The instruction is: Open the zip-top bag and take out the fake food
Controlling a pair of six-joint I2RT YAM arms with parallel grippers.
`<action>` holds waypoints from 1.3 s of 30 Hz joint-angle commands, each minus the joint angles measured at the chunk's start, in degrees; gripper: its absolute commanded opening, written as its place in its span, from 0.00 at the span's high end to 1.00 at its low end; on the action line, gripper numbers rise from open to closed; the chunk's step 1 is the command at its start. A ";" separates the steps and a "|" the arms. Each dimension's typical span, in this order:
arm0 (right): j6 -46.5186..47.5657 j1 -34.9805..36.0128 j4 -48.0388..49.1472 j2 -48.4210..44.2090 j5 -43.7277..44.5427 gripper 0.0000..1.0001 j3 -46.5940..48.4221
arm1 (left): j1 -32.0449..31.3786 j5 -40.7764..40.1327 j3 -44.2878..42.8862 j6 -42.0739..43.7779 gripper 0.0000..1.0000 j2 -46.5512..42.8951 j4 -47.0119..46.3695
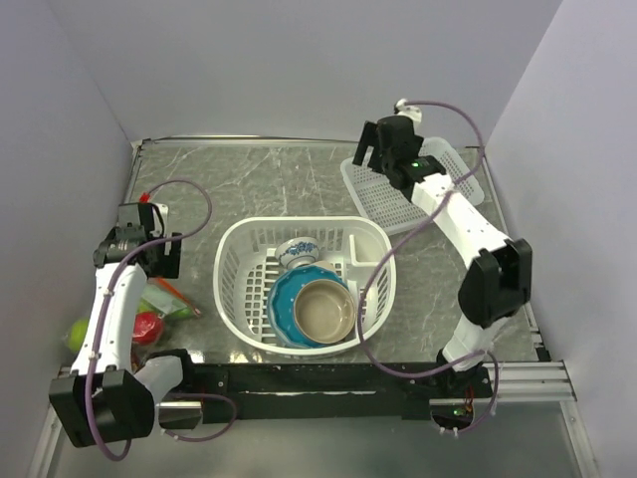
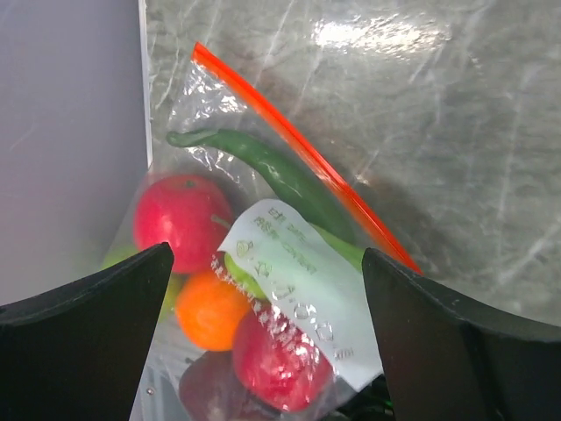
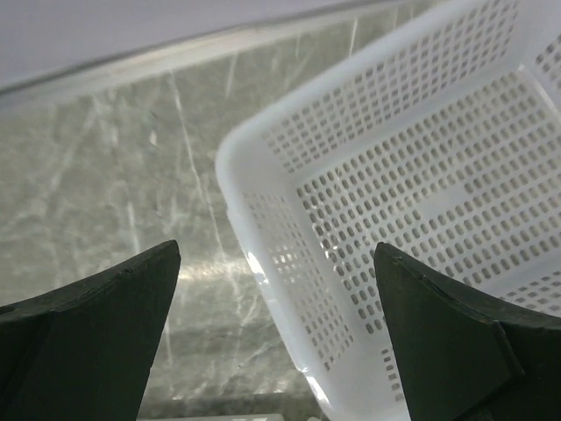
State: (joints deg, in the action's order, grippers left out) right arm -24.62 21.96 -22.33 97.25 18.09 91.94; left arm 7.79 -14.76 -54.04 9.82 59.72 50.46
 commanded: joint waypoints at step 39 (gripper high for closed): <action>8.89 0.54 4.14 25.09 -10.00 0.15 15.55 | -5.07 2.90 -38.43 -12.11 0.99 32.92 -4.75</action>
State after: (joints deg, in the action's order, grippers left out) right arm -16.62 22.00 -18.72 122.37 10.35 104.40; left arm 2.63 -14.15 -93.41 -1.34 94.19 42.68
